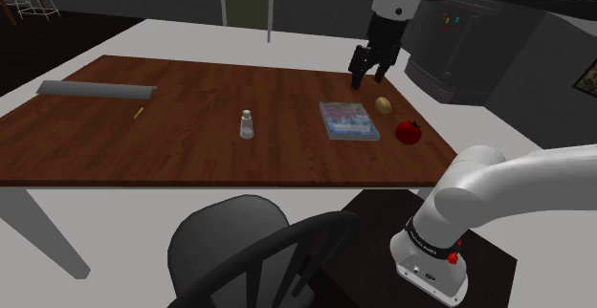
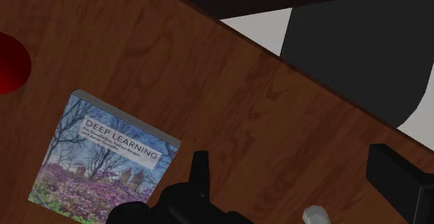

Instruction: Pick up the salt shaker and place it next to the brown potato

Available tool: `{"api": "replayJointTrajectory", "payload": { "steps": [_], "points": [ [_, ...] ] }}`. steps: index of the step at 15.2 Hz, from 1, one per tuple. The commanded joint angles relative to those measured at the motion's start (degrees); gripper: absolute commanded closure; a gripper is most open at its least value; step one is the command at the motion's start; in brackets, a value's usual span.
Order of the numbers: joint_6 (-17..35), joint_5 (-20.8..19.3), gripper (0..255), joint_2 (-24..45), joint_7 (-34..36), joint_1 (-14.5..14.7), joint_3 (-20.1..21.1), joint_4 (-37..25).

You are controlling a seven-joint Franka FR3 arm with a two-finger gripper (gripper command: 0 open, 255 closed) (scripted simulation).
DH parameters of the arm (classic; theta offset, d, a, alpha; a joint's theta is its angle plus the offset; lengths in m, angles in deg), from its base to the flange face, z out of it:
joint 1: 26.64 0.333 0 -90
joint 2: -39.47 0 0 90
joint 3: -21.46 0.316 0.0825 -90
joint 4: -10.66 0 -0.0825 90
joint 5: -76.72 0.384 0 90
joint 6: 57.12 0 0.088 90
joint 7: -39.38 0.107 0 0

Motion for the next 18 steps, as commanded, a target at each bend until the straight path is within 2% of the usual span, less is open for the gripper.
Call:
{"api": "replayJointTrajectory", "payload": {
  "steps": [1, 9, 18],
  "points": [
    [0.0, 0.0, 0, 0.0, 0.0, 0.0, 0.0, 0.0],
    [13.0, 0.3, 0, 14.2, 4.9, -0.5, 4.3, -1.8],
    [23.8, -2.9, 0, 33.0, 11.4, -1.5, 8.6, -10.1]
  ]
}}
